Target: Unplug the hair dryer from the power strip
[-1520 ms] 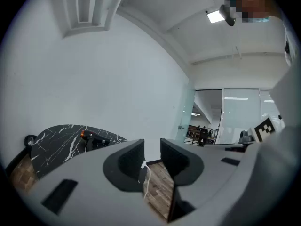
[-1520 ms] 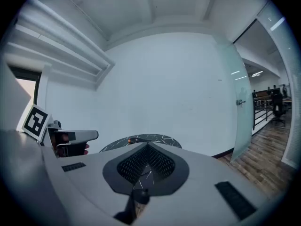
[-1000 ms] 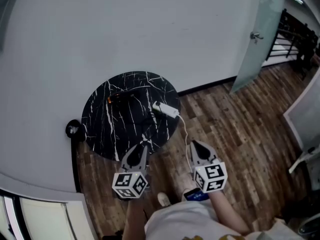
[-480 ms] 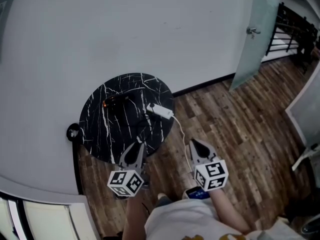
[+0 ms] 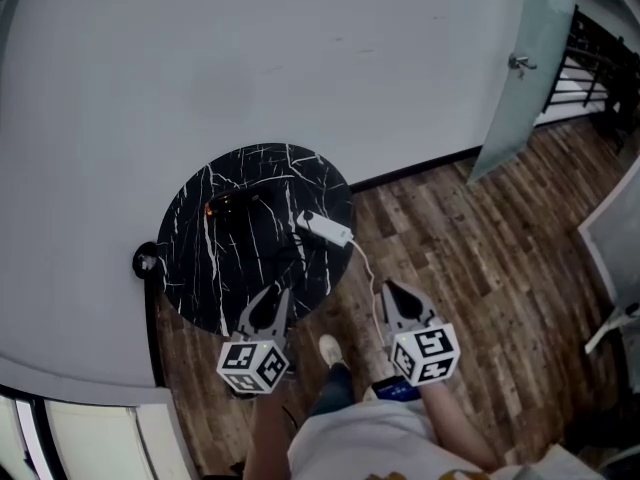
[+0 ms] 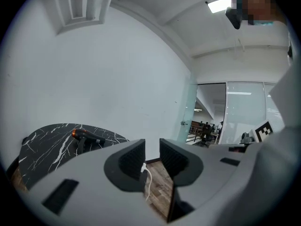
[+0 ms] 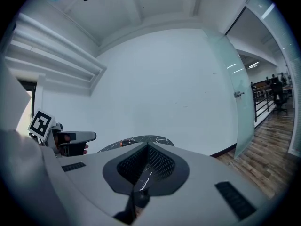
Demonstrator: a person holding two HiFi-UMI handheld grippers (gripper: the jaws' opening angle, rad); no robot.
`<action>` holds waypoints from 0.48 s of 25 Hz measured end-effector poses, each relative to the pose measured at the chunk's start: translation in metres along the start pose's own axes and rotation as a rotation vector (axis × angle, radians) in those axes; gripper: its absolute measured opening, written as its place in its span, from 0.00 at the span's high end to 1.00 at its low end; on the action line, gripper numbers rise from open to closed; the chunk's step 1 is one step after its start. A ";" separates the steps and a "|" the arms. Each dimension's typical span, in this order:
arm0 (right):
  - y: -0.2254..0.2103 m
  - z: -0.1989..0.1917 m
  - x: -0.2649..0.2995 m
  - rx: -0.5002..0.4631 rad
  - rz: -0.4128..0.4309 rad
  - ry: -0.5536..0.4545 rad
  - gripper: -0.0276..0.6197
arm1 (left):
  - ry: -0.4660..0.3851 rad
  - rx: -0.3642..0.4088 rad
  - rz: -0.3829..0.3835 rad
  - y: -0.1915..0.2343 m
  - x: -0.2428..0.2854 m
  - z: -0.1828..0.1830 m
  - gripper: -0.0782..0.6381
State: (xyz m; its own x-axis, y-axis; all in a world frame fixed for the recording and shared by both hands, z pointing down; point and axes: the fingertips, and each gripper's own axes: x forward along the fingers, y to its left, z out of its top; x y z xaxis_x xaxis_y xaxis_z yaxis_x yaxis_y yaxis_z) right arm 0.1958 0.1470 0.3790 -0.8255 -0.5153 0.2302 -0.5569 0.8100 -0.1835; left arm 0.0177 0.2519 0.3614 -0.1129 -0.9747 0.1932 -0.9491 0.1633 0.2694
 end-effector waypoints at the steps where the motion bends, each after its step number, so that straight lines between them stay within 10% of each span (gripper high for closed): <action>1: -0.001 -0.002 0.009 -0.001 0.001 0.008 0.96 | 0.003 -0.004 -0.008 0.005 0.006 -0.001 0.76; 12: -0.025 0.014 0.129 -0.047 -0.037 0.096 0.96 | 0.020 -0.064 -0.059 0.085 0.119 0.024 0.76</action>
State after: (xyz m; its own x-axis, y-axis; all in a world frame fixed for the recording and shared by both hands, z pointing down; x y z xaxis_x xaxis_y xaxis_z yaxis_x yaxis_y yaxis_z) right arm 0.1018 0.0559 0.3996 -0.7907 -0.5175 0.3271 -0.5799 0.8044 -0.1291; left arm -0.0839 0.1461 0.3850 -0.0511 -0.9796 0.1943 -0.9330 0.1162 0.3407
